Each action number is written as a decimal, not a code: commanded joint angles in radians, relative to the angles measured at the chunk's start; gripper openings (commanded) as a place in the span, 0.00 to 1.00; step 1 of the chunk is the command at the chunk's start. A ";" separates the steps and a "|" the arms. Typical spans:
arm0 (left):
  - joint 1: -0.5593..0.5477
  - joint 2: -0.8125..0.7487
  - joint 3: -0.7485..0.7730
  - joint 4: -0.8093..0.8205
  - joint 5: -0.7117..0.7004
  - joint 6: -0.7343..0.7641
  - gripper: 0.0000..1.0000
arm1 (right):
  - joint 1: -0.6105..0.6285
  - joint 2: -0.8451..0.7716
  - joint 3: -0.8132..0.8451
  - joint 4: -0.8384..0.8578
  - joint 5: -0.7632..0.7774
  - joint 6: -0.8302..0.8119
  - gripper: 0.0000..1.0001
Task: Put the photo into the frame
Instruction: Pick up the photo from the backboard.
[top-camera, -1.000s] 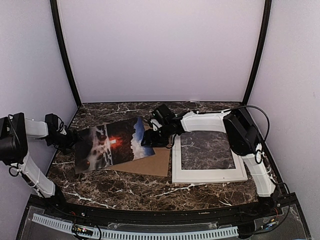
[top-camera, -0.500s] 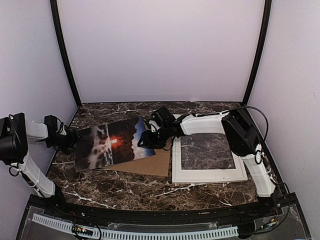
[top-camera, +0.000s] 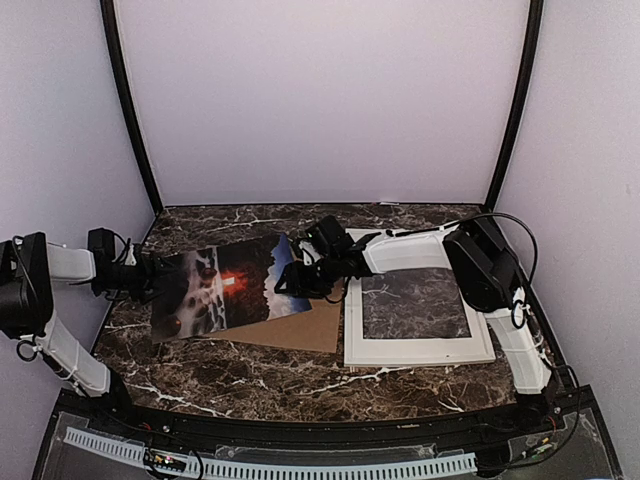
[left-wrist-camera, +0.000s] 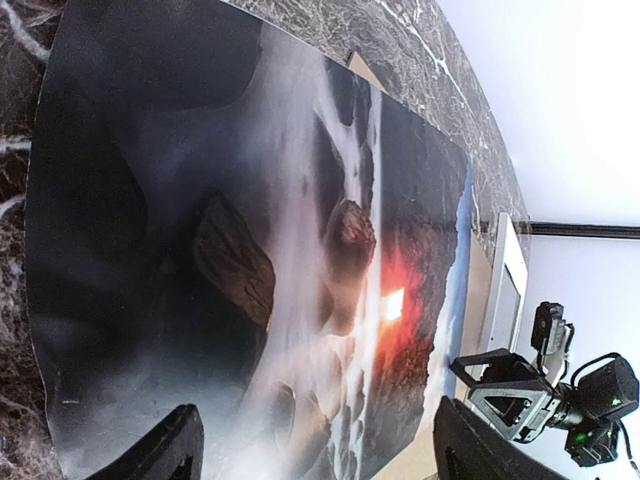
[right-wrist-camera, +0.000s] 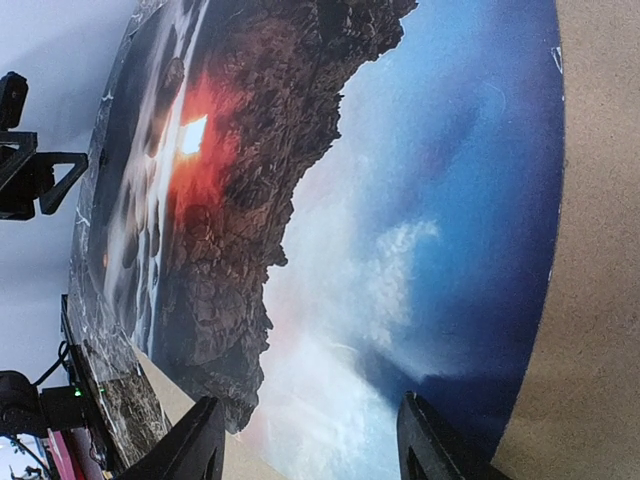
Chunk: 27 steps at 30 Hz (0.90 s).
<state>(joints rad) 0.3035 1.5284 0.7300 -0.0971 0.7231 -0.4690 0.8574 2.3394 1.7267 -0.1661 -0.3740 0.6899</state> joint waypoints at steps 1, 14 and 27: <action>0.000 -0.057 -0.007 -0.001 0.032 0.001 0.82 | 0.011 0.041 -0.055 -0.108 0.007 0.008 0.60; 0.000 -0.010 0.170 -0.063 -0.311 0.030 0.85 | 0.011 -0.023 -0.102 -0.035 0.028 -0.005 0.59; -0.001 0.261 0.355 -0.082 -0.366 0.046 0.83 | 0.009 -0.036 -0.105 -0.025 0.020 -0.041 0.59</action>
<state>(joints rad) 0.3035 1.7649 1.0367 -0.1459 0.3729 -0.4496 0.8597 2.3016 1.6527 -0.1112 -0.3702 0.6636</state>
